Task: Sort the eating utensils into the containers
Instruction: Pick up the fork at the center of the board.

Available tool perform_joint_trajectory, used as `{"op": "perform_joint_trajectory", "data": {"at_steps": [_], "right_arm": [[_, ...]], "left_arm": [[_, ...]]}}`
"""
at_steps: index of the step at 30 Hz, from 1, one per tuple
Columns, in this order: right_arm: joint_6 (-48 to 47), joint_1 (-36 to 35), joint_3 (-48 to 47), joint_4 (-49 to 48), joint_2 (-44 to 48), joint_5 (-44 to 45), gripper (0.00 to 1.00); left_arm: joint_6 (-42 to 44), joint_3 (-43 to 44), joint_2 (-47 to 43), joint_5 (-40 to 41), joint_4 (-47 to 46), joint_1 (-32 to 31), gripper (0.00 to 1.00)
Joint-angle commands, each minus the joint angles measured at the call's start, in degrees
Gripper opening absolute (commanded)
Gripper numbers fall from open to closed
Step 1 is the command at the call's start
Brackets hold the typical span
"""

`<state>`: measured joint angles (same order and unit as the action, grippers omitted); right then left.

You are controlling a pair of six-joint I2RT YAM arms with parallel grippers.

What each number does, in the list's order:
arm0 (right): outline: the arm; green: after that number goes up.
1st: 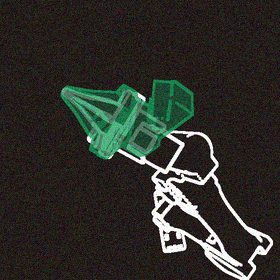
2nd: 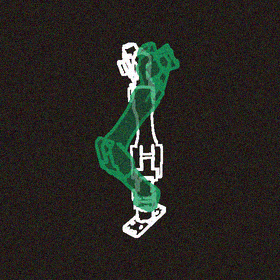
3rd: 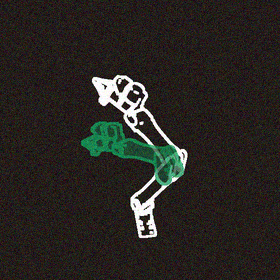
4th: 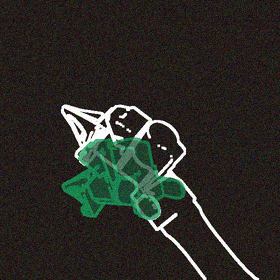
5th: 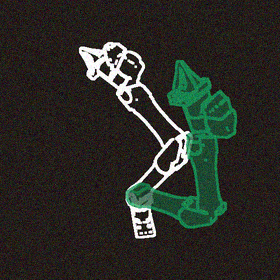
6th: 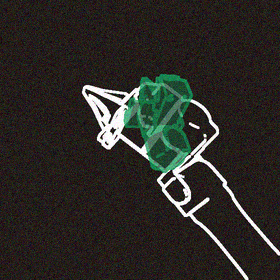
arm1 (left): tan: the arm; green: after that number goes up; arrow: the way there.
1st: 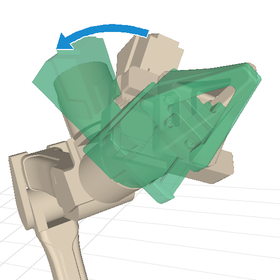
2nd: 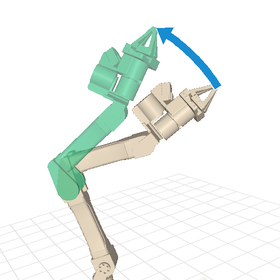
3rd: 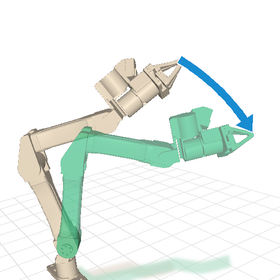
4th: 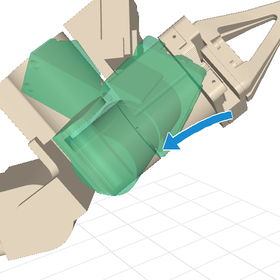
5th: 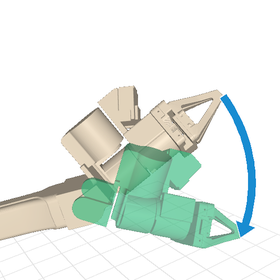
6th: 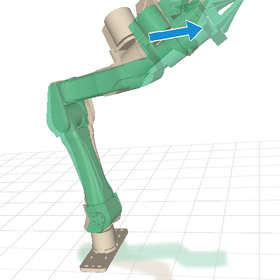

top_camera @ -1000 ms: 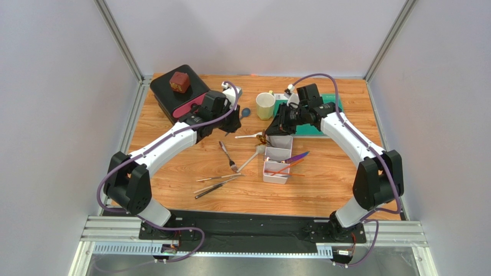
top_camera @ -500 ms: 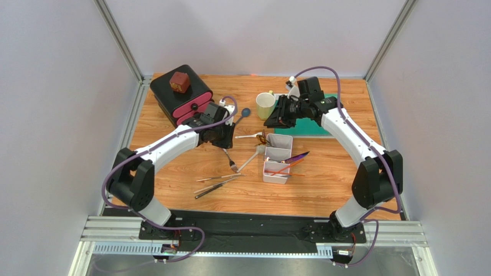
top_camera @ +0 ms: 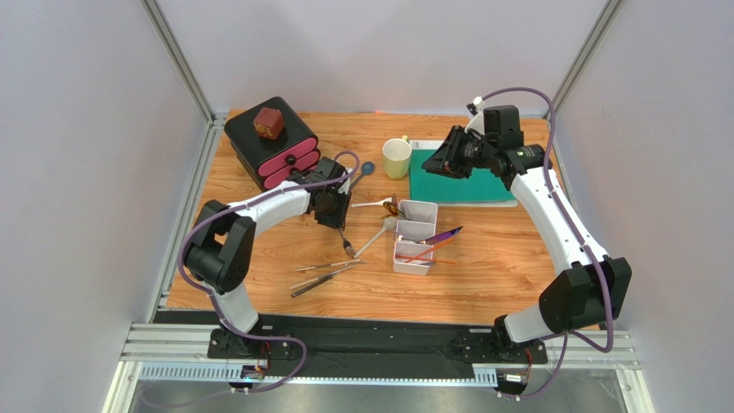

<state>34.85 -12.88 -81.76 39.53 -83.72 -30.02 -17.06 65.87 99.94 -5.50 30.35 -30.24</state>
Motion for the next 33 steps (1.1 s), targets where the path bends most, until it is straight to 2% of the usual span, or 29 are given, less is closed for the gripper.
{"op": "perform_joint_trajectory", "data": {"at_steps": [1, 12, 20, 24, 33], "right_arm": [[-0.7, 0.3, 1.6, 0.2, 2.4, 0.8, 0.23], [-0.7, 1.9, 3.8, 0.3, 4.2, 0.8, 0.23], [-0.6, 2.1, 4.4, 0.2, 4.3, 0.8, 0.23], [-0.5, 2.2, 4.5, 0.3, 4.1, 0.8, 0.23], [-0.3, 2.2, 4.7, 0.3, 3.9, 0.8, 0.23]], "left_arm": [[-1.3, 1.9, 1.7, 0.8, 0.4, 0.3, 0.35], [-1.9, 2.2, 4.3, 3.2, -0.2, 0.4, 0.35], [-1.5, 4.1, 7.5, 0.4, -0.6, 0.4, 0.34], [-1.5, 5.1, 8.9, -1.4, 0.0, 0.4, 0.29], [-1.1, 6.0, 11.5, -2.5, 2.2, 0.4, 0.26]]}}
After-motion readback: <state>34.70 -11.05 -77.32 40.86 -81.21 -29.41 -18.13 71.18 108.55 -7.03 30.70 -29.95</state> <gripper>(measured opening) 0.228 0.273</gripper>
